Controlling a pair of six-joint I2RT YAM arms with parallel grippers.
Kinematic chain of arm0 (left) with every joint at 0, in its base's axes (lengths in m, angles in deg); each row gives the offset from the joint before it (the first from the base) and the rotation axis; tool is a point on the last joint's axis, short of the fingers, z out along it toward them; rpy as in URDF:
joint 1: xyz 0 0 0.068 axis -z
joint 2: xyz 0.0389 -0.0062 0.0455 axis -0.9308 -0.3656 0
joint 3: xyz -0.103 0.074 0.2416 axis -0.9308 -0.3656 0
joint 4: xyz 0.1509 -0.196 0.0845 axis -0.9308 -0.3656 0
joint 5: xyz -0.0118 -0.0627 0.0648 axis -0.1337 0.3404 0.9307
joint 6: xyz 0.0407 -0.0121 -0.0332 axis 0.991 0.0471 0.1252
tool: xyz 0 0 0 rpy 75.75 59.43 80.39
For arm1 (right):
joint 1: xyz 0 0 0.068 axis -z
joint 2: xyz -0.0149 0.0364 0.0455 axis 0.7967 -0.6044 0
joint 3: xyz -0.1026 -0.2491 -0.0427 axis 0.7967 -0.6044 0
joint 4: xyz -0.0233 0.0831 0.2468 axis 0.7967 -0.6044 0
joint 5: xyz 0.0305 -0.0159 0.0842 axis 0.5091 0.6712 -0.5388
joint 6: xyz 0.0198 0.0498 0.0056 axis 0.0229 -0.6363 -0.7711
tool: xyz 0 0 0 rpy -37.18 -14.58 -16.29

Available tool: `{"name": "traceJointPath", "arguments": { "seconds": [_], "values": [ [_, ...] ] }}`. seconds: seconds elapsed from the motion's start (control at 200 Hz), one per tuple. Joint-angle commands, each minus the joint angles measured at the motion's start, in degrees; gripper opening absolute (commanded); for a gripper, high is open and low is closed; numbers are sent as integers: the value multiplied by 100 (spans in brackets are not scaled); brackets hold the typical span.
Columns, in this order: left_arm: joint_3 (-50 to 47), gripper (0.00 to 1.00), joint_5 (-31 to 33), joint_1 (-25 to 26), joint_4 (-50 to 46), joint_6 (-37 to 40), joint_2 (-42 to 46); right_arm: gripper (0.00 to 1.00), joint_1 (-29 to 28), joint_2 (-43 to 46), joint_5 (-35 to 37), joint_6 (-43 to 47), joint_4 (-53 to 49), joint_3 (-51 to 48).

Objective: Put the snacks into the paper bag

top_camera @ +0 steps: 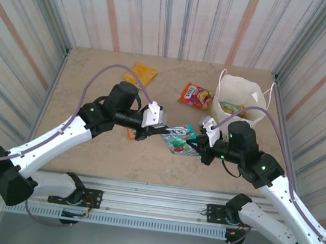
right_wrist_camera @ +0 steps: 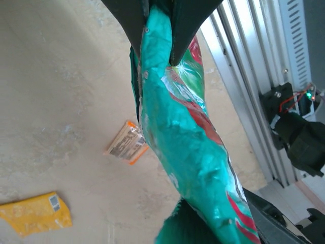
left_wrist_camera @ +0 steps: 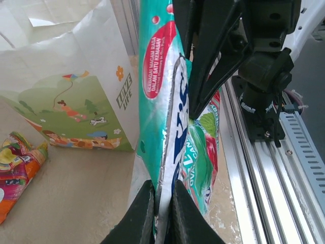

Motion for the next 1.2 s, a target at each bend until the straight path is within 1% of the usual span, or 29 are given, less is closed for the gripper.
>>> {"name": "traceJointPath", "arguments": {
  "seconds": [0.0, 0.075, 0.19, 0.251, 0.336, 0.426, 0.581, 0.651, 0.822, 0.927, 1.007, 1.122, 1.198],
  "values": [
    [237, 22, 122, 28, 171, -313, 13, 1, -22, 236, 325, 51, 57, -28],
    [264, 39, 199, 27, 239, -503, 15, 0, -12, 318, 431, 20, 20, 31],
    [204, 59, 334, -14, 595, -933, 75, 0, -18, 454, 631, -165, -57, 235],
    [226, 67, 538, -30, 734, -1194, 85, 0, -13, 566, 741, -412, 11, 393],
    [314, 74, 728, -32, 798, -1356, 23, 0, -13, 768, 1062, -862, 265, 537],
    [343, 76, 996, -26, 1031, -1562, -100, 0, -17, 904, 1635, -1246, 259, 769],
    [570, 80, 1663, -27, 1336, -2110, -448, 0, -13, 910, 2661, -1567, -231, 1328],
    [757, 81, 1749, -26, 1401, -2311, -699, 0, -16, 911, 3091, -1652, -260, 1500],
    [1378, 82, 1408, -8, 1469, -2797, -1428, 0, -10, 884, 3892, -1671, -46, 1778],
    [1636, 80, 866, 16, 1744, -3012, -1863, 0, 31, 792, 4163, -1604, 29, 2014],
    [1770, 79, 605, 68, 2060, -3159, -2123, 0, 59, 697, 4458, -1602, 72, 2191],
    [1970, 79, 492, 132, 2388, -3374, -2454, 0, 127, 555, 5173, -1539, 96, 2361],
    [2195, 78, 410, 150, 2431, -3512, -2687, 0, 204, 444, 5468, -1376, 118, 2440]
  ]
}}
